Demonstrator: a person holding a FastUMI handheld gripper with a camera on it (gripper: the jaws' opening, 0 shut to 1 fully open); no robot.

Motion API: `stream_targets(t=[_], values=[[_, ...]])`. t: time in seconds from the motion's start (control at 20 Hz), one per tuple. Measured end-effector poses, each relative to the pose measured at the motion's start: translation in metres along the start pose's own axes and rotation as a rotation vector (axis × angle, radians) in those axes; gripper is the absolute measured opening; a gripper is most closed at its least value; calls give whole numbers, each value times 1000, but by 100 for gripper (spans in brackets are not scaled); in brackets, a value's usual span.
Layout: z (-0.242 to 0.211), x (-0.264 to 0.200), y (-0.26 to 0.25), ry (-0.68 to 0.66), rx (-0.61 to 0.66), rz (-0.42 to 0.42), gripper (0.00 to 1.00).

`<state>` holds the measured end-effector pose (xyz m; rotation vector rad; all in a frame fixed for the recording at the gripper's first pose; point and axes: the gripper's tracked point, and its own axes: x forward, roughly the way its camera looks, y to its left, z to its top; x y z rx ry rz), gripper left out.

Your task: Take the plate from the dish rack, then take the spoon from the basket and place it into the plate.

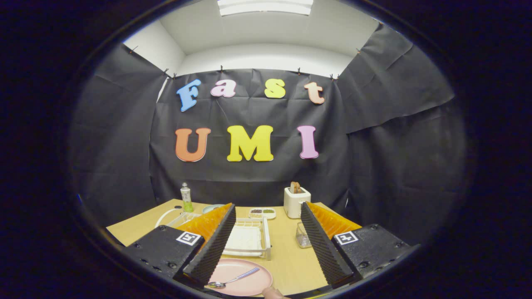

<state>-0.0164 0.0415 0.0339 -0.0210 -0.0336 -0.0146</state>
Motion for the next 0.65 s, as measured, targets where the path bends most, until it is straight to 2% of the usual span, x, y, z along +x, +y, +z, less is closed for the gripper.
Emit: stream_targets(t=[0.3,0.5,0.65], values=[[-2,4,-4,13,-1,5,100],[2,5,-17,9,-19,-29,100],[1,3,-15,16,-1,-15,100]])
